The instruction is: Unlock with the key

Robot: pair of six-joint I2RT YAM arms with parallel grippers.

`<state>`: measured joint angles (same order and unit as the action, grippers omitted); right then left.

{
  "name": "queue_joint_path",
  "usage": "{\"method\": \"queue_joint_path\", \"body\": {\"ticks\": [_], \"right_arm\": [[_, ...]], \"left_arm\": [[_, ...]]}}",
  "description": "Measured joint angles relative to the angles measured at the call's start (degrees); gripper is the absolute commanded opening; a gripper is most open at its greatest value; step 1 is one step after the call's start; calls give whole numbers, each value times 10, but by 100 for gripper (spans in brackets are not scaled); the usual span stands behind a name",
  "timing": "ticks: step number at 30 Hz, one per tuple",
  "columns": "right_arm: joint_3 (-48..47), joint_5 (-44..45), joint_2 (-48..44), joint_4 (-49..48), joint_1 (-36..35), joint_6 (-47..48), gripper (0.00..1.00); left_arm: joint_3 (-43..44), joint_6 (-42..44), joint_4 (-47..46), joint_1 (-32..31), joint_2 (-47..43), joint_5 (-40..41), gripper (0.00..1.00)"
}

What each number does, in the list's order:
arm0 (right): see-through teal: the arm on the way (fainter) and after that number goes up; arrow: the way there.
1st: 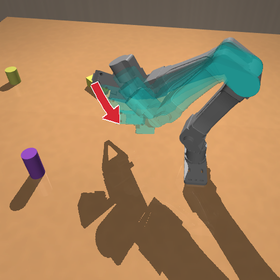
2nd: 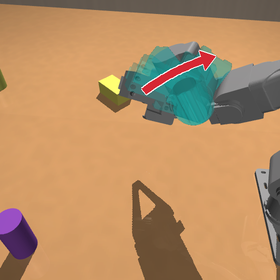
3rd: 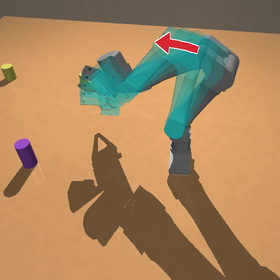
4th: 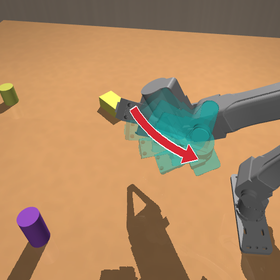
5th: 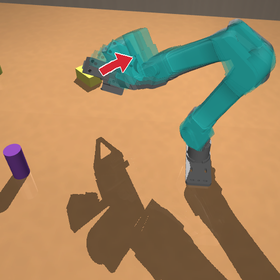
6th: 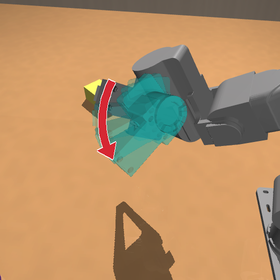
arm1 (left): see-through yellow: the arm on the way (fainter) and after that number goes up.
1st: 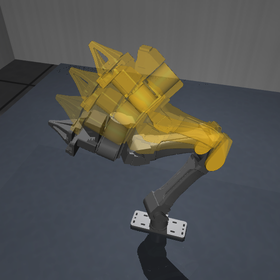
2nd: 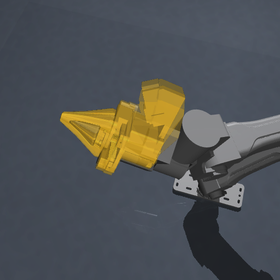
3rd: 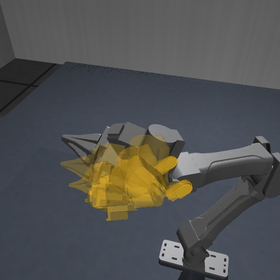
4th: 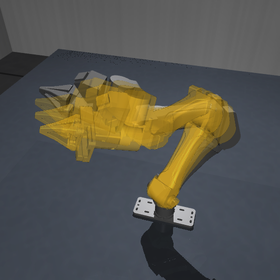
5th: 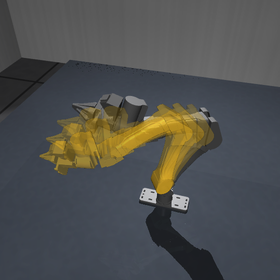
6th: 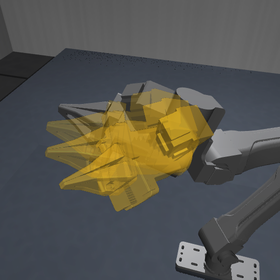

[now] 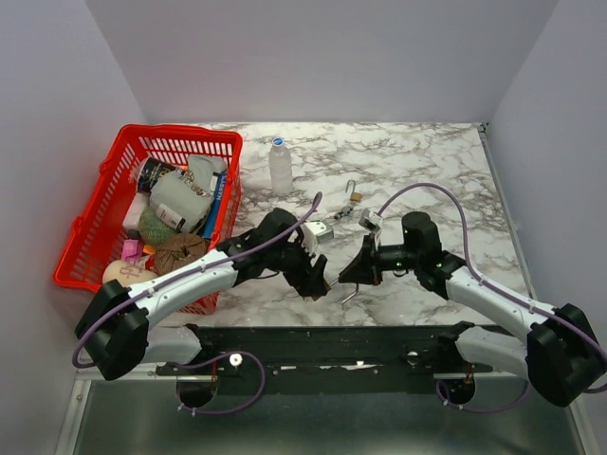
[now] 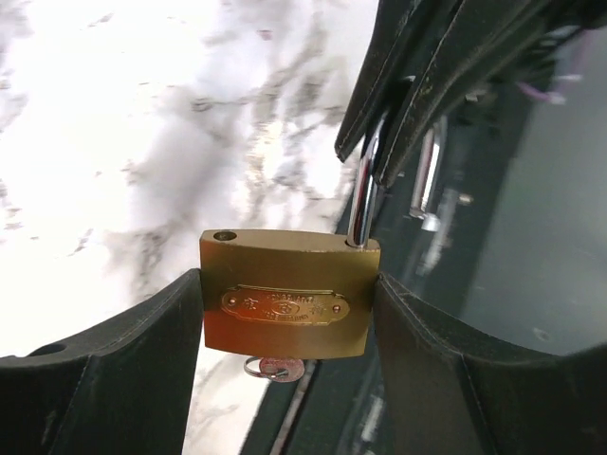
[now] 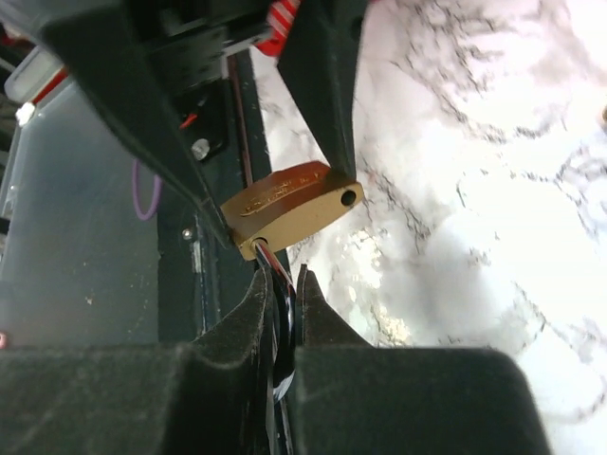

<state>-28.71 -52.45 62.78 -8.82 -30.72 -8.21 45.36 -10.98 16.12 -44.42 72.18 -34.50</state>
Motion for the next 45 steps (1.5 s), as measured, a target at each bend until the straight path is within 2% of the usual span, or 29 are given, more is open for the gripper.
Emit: {"method": "queue_joint_path", "body": {"ticks": [7,11,15,16,22,25,33,38,41,44,45], "right_arm": [[0,78,10,34,-6,-36,4],[1,144,10,44,-10,-65,14],[6,205,11,43,-12,-90,16],[7,217,11,42,-12,-94,21],[16,311,25,40,-10,-115,42],[20,358,27,44,-7,-125,48],[45,447,-22,55,-5,-150,53],[52,480,-77,63,-5,-159,56],[59,497,-106,67,-5,-163,56],[65,514,-126,72,-5,-166,56],[69,519,-133,73,-5,-169,56]], "left_arm": [[3,-28,-5,-73,9,180,0],[2,-63,-34,-98,42,257,0],[6,-103,-62,-118,82,307,0],[11,-115,-66,-121,95,318,0],[21,-169,-83,-127,132,348,0],[25,-187,-78,-127,150,361,0],[69,-230,-65,-126,222,376,0],[124,-266,-53,-126,270,386,0],[153,-287,-48,-126,294,389,12],[185,-308,-36,-126,321,391,33],[196,-313,-31,-126,329,391,47]]}}
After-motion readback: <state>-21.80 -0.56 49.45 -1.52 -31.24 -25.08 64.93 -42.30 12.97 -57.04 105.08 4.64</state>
